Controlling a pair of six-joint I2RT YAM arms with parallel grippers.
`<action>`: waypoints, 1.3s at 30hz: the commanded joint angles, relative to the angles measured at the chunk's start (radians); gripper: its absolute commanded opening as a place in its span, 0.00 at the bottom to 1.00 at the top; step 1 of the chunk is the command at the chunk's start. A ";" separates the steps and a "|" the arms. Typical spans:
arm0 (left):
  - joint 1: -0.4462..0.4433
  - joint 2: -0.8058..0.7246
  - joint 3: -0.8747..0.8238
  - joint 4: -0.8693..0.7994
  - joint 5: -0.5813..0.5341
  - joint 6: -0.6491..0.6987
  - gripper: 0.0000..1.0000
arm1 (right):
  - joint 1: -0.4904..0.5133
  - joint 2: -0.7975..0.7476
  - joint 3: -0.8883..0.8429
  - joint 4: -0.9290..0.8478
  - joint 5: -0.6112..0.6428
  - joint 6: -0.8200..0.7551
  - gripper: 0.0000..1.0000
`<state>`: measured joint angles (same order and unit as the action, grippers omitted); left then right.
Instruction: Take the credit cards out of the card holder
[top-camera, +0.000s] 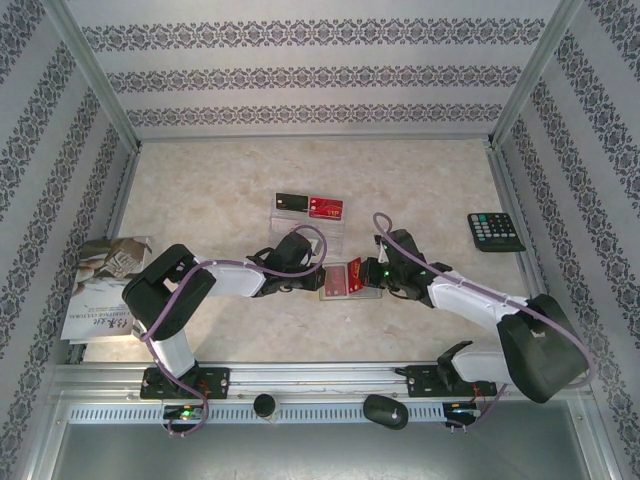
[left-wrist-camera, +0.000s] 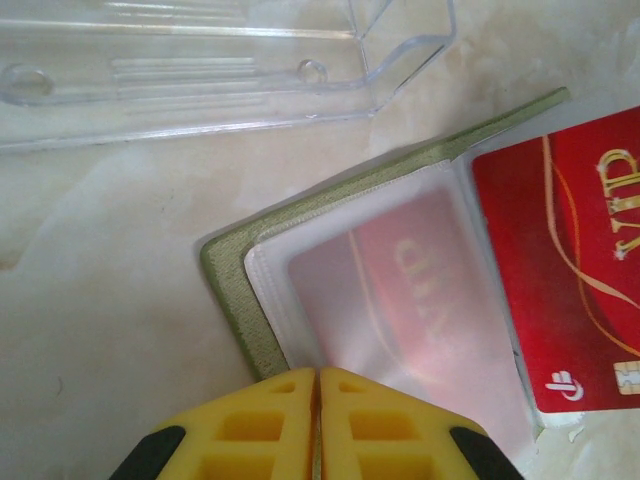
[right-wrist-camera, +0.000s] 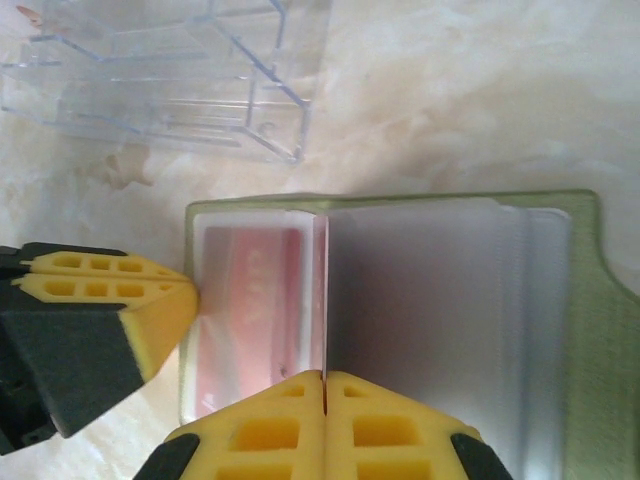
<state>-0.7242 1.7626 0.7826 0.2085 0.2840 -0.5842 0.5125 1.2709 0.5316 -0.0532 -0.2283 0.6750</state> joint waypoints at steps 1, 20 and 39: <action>-0.012 0.054 -0.023 -0.073 0.024 0.007 0.10 | 0.008 -0.038 0.009 -0.112 0.084 -0.049 0.00; -0.012 0.037 -0.036 -0.059 0.026 0.006 0.12 | 0.120 0.097 0.110 -0.108 0.123 -0.064 0.07; 0.079 -0.407 -0.144 0.093 0.115 0.051 0.29 | 0.008 -0.246 0.018 0.175 -0.107 -0.126 0.00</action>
<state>-0.6746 1.4166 0.6773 0.1825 0.3222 -0.5575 0.5262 1.0435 0.5739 -0.0425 -0.2039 0.5449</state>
